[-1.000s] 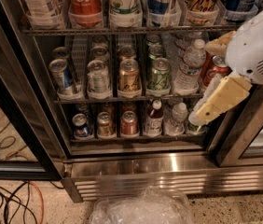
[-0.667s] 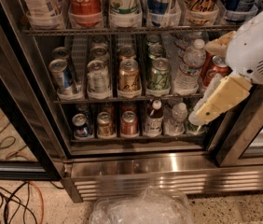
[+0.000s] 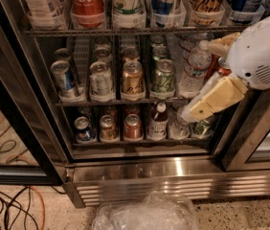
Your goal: Pick orange can from top shelf of fridge
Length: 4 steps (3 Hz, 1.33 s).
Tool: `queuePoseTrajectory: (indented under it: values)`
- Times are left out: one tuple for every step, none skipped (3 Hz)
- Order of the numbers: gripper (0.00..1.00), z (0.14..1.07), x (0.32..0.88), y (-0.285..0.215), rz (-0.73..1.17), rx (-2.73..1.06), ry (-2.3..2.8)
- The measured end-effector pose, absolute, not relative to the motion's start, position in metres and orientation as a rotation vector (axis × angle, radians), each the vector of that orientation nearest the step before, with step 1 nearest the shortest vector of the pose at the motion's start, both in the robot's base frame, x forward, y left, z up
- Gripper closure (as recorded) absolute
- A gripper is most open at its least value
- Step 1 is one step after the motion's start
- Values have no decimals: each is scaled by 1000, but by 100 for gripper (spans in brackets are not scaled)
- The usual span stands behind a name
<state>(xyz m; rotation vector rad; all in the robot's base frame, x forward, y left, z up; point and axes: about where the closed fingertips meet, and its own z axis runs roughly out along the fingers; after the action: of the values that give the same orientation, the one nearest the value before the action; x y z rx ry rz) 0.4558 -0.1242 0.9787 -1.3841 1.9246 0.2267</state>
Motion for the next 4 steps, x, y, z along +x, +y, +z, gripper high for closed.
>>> queuePoseTrajectory:
  values:
    - [0, 980, 465, -111, 267, -1269, 1857]
    - [0, 971, 476, -92, 327, -1137, 1780]
    - [0, 952, 490, -68, 384, -1005, 1720]
    - [0, 935, 504, -54, 405, -860, 1673]
